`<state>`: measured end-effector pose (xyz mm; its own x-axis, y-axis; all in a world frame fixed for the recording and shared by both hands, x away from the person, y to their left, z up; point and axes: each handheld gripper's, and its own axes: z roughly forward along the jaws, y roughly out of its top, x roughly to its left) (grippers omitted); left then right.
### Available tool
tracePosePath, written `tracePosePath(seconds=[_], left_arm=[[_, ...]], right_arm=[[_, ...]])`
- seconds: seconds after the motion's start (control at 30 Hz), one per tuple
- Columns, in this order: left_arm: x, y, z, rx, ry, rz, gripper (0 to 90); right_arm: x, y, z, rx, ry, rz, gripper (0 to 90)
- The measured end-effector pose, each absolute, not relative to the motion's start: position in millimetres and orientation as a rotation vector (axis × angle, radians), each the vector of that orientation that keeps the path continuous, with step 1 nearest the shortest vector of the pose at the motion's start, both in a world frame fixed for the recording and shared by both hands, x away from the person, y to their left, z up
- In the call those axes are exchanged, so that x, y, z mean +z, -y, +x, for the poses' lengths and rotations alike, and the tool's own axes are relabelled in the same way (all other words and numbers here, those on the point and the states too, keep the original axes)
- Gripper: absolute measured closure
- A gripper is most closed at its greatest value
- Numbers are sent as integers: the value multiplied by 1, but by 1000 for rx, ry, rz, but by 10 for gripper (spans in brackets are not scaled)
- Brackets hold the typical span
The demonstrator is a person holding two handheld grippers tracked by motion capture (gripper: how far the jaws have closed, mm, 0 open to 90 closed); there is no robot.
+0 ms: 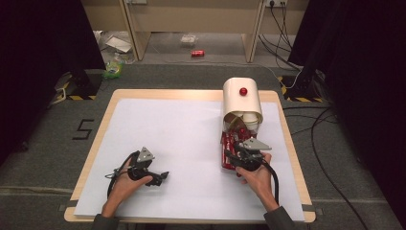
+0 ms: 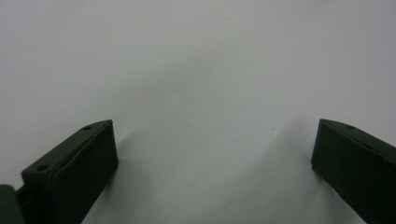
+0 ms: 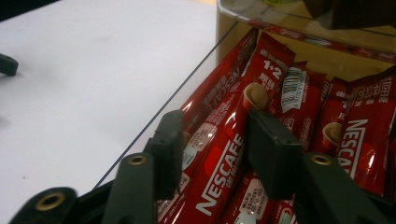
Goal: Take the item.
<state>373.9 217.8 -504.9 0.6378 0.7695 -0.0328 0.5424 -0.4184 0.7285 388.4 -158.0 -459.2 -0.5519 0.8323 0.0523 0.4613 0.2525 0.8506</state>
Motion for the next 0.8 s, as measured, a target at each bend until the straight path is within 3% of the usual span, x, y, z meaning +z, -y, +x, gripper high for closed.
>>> tracePosePath(seconds=[0.13, 0.4, 0.8], left_arm=[[-505, -218, 374, 401, -1019, 2128, 0], [-505, -218, 374, 400, -1019, 2128, 0], [-505, -218, 374, 400, -1019, 2126, 0]], right_arm=[[-458, 162, 388, 1267, -2099, 1194, 703], [-457, 166, 386, 1261, -2094, 1175, 805], [-445, 176, 380, 1301, -2116, 1179, 848]])
